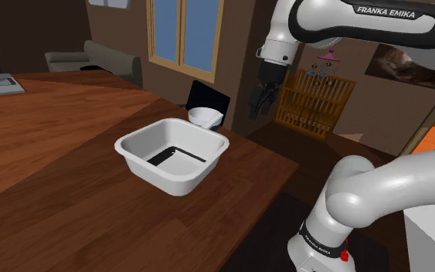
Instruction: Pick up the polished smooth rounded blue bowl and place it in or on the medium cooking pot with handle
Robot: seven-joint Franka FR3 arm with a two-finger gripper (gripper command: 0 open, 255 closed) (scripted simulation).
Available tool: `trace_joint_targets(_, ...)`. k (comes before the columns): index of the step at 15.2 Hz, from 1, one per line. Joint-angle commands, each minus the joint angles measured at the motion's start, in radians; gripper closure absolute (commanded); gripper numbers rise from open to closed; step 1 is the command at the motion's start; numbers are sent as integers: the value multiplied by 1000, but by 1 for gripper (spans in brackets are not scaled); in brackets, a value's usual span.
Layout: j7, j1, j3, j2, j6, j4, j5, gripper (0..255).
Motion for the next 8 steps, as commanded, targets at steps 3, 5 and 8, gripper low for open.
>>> trace_joint_targets(3, -25, -7, -22, 66, 44, 19, -12, 0)
trace_joint_targets(5, -49, -13, -45, 134, 85, 44, -21, 0)
trace_joint_targets(8, -85, -20, -77, 240, 140, 90, -29, 0)
